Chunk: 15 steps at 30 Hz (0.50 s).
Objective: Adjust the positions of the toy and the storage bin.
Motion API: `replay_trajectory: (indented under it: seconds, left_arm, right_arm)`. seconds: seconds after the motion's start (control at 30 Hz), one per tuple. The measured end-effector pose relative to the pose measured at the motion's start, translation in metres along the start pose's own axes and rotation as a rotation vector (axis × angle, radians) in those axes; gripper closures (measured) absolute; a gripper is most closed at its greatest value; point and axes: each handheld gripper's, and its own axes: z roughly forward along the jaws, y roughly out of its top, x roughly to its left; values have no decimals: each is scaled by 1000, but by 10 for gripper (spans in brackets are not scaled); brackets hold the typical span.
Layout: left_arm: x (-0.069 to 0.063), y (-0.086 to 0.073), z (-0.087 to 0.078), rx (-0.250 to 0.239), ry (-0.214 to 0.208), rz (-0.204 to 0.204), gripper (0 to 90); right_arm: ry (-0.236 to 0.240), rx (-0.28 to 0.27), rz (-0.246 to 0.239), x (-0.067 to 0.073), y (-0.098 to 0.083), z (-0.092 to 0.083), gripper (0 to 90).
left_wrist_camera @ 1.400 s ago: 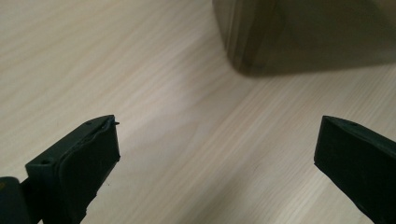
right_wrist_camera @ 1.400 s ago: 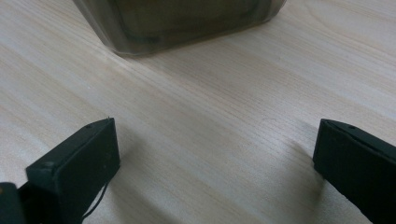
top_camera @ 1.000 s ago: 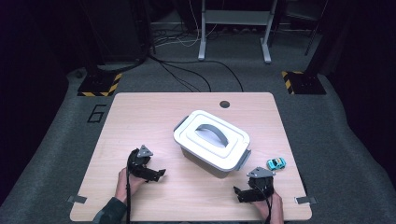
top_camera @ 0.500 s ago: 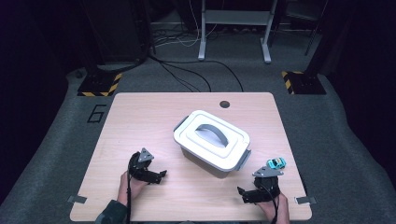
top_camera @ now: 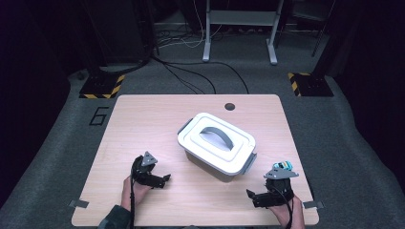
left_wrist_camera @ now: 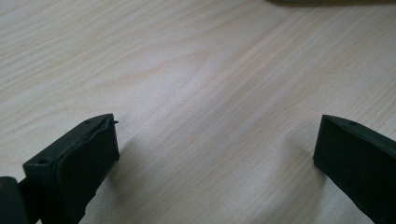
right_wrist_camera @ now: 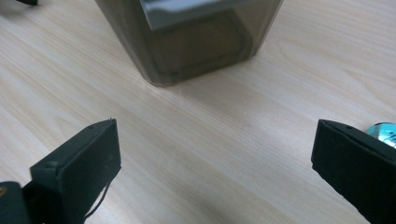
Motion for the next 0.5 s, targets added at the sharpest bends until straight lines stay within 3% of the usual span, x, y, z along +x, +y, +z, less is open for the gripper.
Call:
replay_trajectory:
  seconds: [0.5]
  left_arm:
    - [0,0,0,1,-1,1,0]
  right_arm:
    - [16,-52,-41,4,42,-41,10]
